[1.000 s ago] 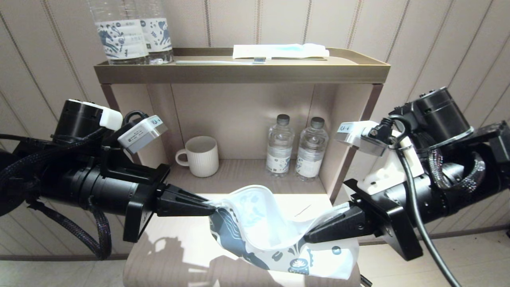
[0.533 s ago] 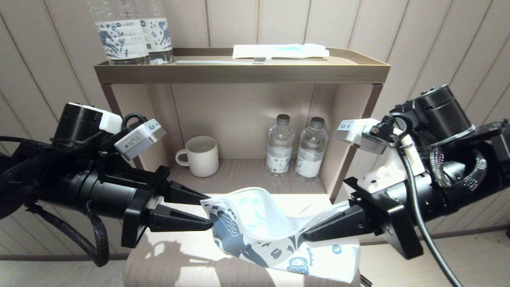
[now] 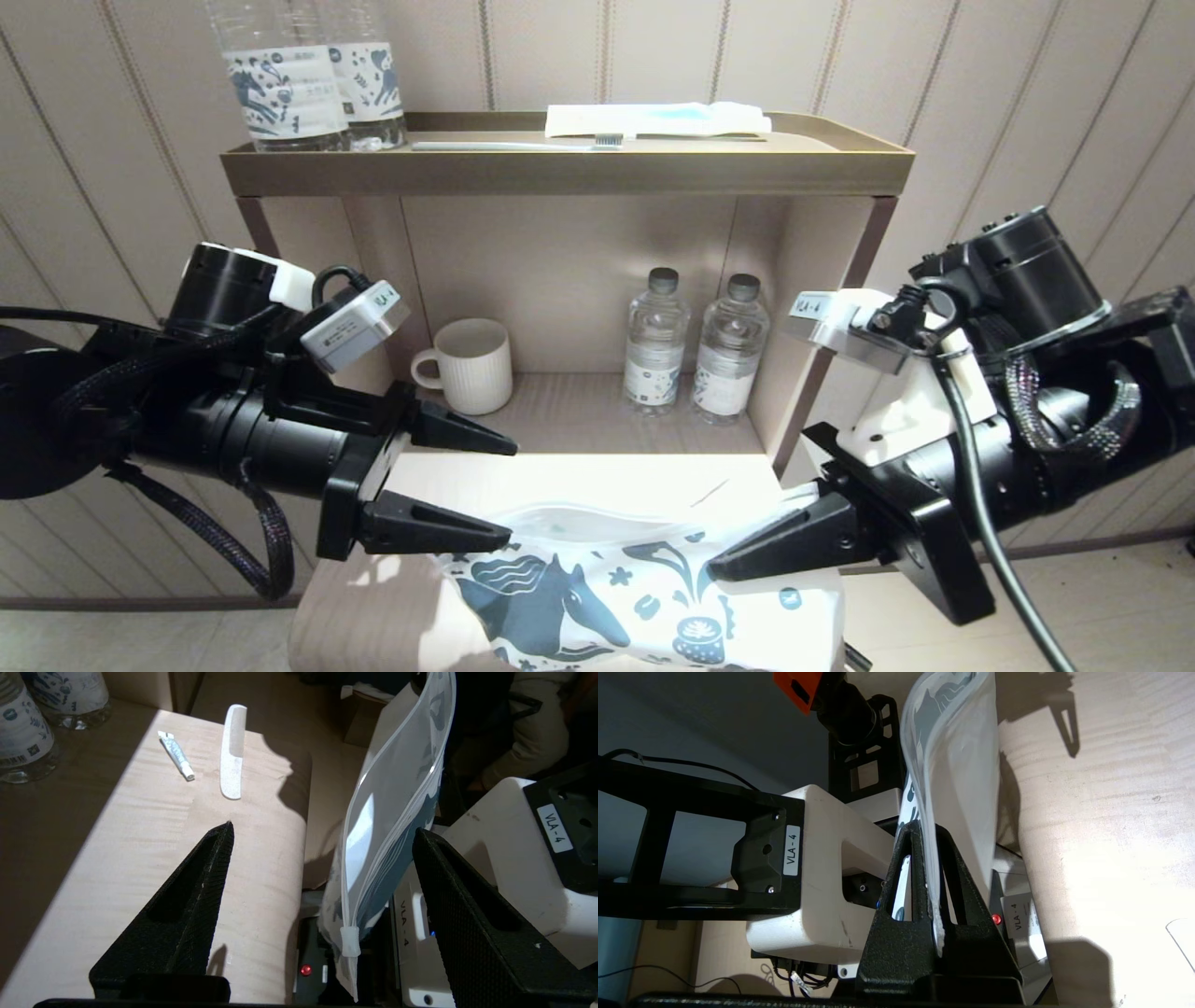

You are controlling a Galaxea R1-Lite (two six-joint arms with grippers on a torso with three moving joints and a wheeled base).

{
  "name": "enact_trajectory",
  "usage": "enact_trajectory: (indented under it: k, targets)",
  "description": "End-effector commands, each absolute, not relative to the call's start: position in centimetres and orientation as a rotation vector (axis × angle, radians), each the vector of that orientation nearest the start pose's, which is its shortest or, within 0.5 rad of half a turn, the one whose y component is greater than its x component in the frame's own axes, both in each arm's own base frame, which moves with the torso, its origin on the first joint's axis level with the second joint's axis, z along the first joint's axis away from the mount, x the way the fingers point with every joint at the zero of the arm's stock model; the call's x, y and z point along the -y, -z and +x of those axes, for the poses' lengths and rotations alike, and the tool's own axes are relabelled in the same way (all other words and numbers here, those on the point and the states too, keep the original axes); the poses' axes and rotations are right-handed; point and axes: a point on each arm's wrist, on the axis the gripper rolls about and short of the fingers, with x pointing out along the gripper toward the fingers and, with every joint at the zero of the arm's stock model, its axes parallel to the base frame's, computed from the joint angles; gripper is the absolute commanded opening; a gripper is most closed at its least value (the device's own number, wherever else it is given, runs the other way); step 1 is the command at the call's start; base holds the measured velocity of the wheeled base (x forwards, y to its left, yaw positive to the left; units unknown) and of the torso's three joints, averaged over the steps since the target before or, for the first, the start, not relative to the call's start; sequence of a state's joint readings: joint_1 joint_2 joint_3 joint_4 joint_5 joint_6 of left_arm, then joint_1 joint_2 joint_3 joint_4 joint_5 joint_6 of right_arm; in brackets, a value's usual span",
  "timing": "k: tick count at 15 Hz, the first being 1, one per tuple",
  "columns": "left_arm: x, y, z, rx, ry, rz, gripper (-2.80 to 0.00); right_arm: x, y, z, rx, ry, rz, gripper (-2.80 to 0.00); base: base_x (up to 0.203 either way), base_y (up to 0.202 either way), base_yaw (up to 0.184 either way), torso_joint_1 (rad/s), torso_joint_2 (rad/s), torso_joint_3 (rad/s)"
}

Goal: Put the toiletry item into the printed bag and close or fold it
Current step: Hand it to the other hand

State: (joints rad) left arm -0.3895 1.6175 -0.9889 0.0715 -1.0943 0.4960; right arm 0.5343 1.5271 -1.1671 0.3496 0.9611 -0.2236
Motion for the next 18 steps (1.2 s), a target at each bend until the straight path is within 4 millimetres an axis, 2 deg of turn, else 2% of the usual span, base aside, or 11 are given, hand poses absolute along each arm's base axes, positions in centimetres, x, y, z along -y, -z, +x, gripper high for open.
enact_trajectory:
  k: [1, 4, 8, 13, 18]
  targets:
    - [11.7, -19.3, 25.0, -0.368, 1.53, 0.108, 0.0, -14.0, -25.4, 20.0, -0.57, -1.507, -0.012, -2.8, 0.0, 0.0, 0.0, 0.0, 0.0, 0.0]
    - [11.1, -19.7, 26.0, -0.347, 1.509, 0.106, 0.0, -13.5, -27.0, 19.2, -0.5, -1.512, -0.029, -2.8, 0.0, 0.0, 0.0, 0.0, 0.0, 0.0]
    - [11.3, -20.3, 25.7, -0.359, 1.523, 0.099, 0.0, -13.5, -27.1, 19.2, -0.493, -1.517, -0.029, -2.8, 0.0, 0.0, 0.0, 0.0, 0.0, 0.0]
    - [11.9, -23.7, 24.6, -0.42, 1.577, 0.09, 0.0, -13.6, -27.0, 19.3, -0.464, -1.523, -0.041, -2.8, 0.0, 0.0, 0.0, 0.0, 0.0, 0.0]
    - [11.9, -23.5, 23.7, -0.438, 1.646, 0.089, 0.0, -13.2, -27.0, 18.8, -0.444, -1.53, -0.053, -2.8, 0.0, 0.0, 0.0, 0.0, 0.0, 0.0]
